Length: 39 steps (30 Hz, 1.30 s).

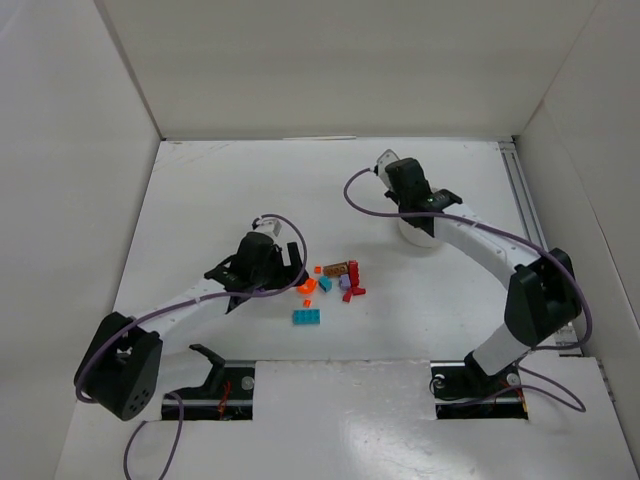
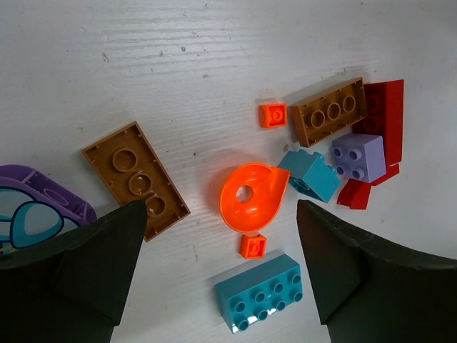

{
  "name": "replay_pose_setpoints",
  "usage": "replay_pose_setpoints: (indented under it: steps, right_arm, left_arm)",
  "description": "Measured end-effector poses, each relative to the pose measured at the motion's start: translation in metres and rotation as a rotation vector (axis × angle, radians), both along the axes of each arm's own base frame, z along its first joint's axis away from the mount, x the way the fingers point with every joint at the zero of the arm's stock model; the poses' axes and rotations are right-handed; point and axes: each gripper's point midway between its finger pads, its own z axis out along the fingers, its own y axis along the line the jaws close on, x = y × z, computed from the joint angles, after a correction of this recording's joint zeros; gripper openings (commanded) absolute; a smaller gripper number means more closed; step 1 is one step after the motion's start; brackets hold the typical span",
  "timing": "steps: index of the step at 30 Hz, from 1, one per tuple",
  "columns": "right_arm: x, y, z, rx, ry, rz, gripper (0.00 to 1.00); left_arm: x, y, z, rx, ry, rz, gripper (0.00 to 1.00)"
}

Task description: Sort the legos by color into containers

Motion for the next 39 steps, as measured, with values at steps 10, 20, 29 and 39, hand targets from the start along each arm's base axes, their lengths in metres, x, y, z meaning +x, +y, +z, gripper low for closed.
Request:
replay_pose_setpoints:
  steps: [10,20,29,39]
  right_arm:
    - [0.004,0.018,-0.018,-0.098,0.038,0.034,0.28]
    - [0.002,0.019,-0.013,-0.119,0.037,0.032,0.52]
    - [-0.045,0.001,0.051,0.053,-0.119,0.058,1.0]
    - [-0.086,-0.046,0.068,0.254,-0.241,0.07,1.0]
  left_arm:
    - [0.003,0.0,-0.003,0.017,0.012,0.006,0.79]
    - [-0.001,-0.001,-0.004,0.026,0.022,-0.003,0.77]
    - [-0.007,-0.007,-0.005,0.034,0.024,-0.028,0.63]
    - [-0.008,-0.012,-0.009,0.038,0.029,-0.045,0.42]
